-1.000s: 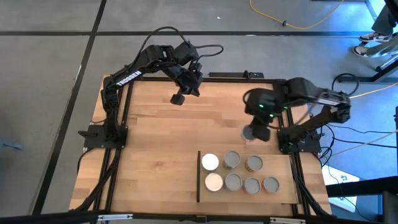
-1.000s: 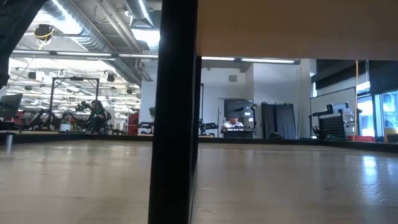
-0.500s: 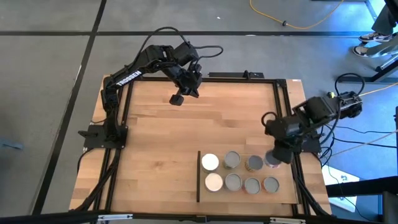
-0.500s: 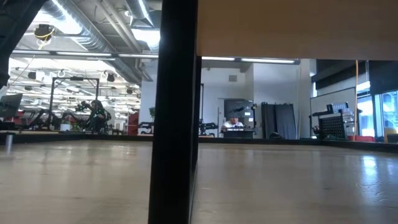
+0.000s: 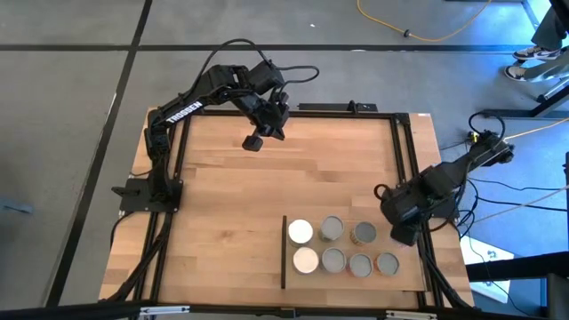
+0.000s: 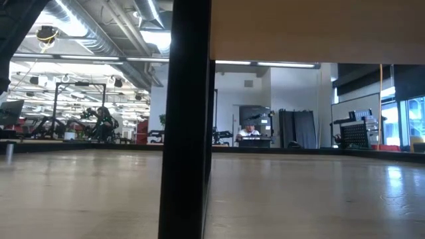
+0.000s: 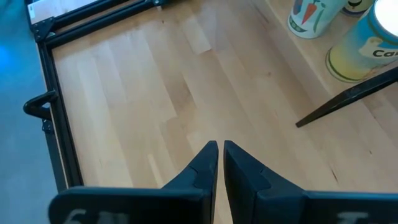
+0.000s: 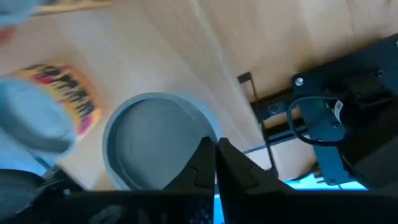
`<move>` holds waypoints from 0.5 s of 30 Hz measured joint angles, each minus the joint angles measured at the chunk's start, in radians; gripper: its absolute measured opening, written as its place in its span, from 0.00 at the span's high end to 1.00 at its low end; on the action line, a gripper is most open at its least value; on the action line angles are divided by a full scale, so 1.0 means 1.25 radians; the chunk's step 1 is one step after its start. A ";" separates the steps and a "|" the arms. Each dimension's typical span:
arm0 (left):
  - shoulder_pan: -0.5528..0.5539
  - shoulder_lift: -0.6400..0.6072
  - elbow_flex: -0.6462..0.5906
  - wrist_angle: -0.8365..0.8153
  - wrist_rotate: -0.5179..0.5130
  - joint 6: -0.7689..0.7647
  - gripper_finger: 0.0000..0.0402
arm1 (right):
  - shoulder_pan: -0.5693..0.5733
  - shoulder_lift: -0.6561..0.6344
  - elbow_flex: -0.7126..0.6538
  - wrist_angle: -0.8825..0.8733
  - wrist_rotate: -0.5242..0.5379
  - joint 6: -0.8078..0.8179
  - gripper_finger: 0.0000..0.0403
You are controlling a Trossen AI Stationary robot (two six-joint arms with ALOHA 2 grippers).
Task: Pick and place cans onto a shelf
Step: Put the tuna can on the shelf
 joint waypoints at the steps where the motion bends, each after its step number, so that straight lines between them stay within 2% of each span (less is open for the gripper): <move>1: 0.000 0.000 0.000 0.000 0.000 0.000 0.95 | 0.000 0.000 -0.015 0.006 0.000 -0.001 1.00; 6: 0.000 0.000 0.000 0.000 0.000 -0.001 0.95 | -0.002 -0.001 -0.050 0.071 -0.001 -0.012 1.00; 15: 0.000 0.000 0.000 0.001 0.000 -0.006 0.95 | -0.002 0.000 -0.050 0.107 0.058 -0.020 0.99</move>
